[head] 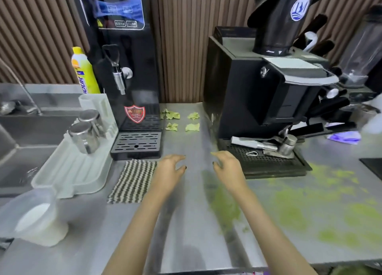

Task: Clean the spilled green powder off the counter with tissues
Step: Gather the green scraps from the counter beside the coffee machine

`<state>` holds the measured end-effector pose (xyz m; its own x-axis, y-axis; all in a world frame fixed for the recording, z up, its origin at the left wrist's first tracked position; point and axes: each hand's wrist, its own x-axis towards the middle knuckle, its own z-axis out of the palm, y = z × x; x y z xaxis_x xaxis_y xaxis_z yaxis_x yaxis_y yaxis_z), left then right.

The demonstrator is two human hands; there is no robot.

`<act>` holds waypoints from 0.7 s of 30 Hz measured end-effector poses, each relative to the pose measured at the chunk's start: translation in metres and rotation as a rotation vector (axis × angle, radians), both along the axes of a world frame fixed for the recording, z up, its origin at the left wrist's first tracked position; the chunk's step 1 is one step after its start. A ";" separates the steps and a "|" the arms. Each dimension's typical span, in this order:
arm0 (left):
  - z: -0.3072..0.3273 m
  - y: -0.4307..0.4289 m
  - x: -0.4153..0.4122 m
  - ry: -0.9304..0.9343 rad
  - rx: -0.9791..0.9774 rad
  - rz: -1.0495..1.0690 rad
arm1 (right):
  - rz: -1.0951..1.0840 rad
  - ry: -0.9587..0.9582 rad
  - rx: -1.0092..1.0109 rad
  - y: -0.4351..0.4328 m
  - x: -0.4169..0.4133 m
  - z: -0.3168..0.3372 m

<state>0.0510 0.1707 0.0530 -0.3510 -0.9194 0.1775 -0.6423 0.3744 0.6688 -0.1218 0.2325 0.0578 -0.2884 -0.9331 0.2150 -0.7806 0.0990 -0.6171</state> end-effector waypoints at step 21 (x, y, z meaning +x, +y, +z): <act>-0.054 -0.248 -0.080 -0.434 0.090 0.038 | 0.101 0.153 0.288 -0.278 -0.037 -0.054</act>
<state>-0.0290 -0.0777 -0.0009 -0.3412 -0.9381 -0.0598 -0.8827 0.2979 0.3634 -0.1589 -0.0455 0.0038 -0.1757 -0.9840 -0.0281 -0.8770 0.1694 -0.4497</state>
